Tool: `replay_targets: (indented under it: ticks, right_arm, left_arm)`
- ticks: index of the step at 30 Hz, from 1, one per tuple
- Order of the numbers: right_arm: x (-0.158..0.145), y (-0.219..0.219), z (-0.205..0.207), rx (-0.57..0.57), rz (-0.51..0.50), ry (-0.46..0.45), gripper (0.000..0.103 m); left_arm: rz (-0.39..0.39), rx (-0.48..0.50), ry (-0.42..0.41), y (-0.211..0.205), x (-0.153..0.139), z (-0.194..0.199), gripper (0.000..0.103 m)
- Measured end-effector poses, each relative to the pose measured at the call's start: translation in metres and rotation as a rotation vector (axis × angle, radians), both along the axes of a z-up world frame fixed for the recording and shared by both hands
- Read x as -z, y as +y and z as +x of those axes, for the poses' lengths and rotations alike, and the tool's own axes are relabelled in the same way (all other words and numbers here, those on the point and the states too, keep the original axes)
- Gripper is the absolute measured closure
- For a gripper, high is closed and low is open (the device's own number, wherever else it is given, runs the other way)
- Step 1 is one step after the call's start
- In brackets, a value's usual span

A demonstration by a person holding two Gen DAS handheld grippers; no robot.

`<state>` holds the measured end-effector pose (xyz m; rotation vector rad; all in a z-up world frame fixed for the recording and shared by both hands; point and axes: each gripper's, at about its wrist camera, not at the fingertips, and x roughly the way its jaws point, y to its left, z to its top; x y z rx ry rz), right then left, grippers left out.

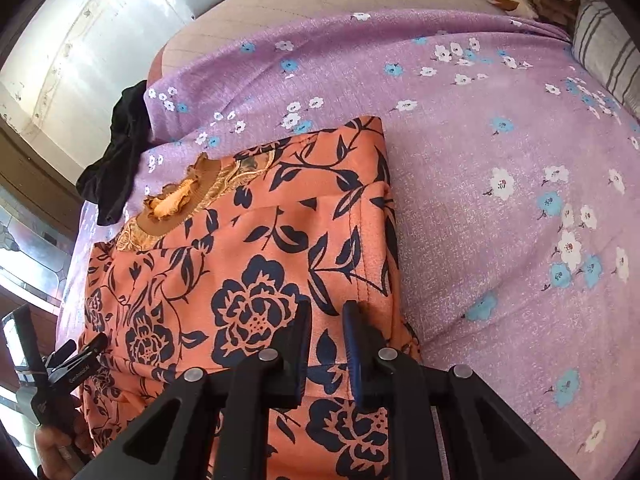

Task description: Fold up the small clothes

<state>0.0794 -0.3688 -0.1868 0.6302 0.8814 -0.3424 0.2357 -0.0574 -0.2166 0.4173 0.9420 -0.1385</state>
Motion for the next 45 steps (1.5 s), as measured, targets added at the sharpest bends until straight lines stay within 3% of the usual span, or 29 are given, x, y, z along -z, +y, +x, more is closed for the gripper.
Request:
replay_targets:
  ticks: [4, 7, 14, 20, 25, 27, 31, 38, 41, 42, 43, 45]
  right_arm:
    - [-0.006, -0.001, -0.004, 0.050, -0.071, -0.003, 0.084]
    - [0.007, -0.007, -0.001, 0.054, -0.042, 0.044, 0.084]
    - [-0.001, -0.005, -0.005, 0.054, -0.041, -0.006, 0.084]
    - [-0.014, 0.014, 0.000, -0.014, -0.059, -0.088, 0.084]
    - [-0.001, 0.035, 0.015, -0.095, -0.031, -0.039, 0.084]
    - [0.011, 0.040, 0.022, -0.122, -0.010, 0.015, 0.083]
    - [0.011, 0.044, 0.025, -0.127, -0.047, 0.031, 0.083]
    - [-0.001, 0.043, 0.014, -0.130, 0.009, -0.016, 0.083]
    - [-0.008, 0.050, 0.002, -0.141, 0.037, -0.046, 0.075]
    - [-0.008, 0.054, -0.002, -0.139, 0.047, -0.052, 0.065]
    - [-0.009, 0.058, -0.008, -0.131, 0.059, -0.059, 0.049]
    - [-0.011, 0.066, -0.020, -0.119, 0.081, -0.083, 0.041]
  left_arm:
    - [-0.030, 0.014, -0.005, -0.002, -0.004, -0.001, 0.010]
    - [-0.001, 0.019, 0.062, -0.004, 0.011, 0.003, 0.010]
    - [0.006, 0.027, 0.024, -0.007, 0.007, -0.003, 0.010]
    - [-0.064, 0.107, -0.005, -0.018, -0.006, -0.015, 0.010]
    - [-0.017, 0.181, 0.028, -0.037, 0.007, -0.025, 0.009]
    - [0.005, 0.185, 0.020, -0.040, 0.010, -0.027, 0.009]
    - [-0.012, 0.173, 0.039, -0.036, 0.009, -0.024, 0.009]
    - [-0.046, 0.140, 0.002, -0.022, -0.011, -0.033, 0.009]
    - [-0.055, 0.129, -0.018, -0.009, -0.019, -0.040, 0.009]
    - [-0.056, 0.124, -0.020, -0.004, -0.020, -0.043, 0.009]
    - [-0.058, 0.117, -0.020, 0.003, -0.021, -0.046, 0.009]
    - [-0.064, 0.098, -0.017, 0.019, -0.022, -0.056, 0.009]
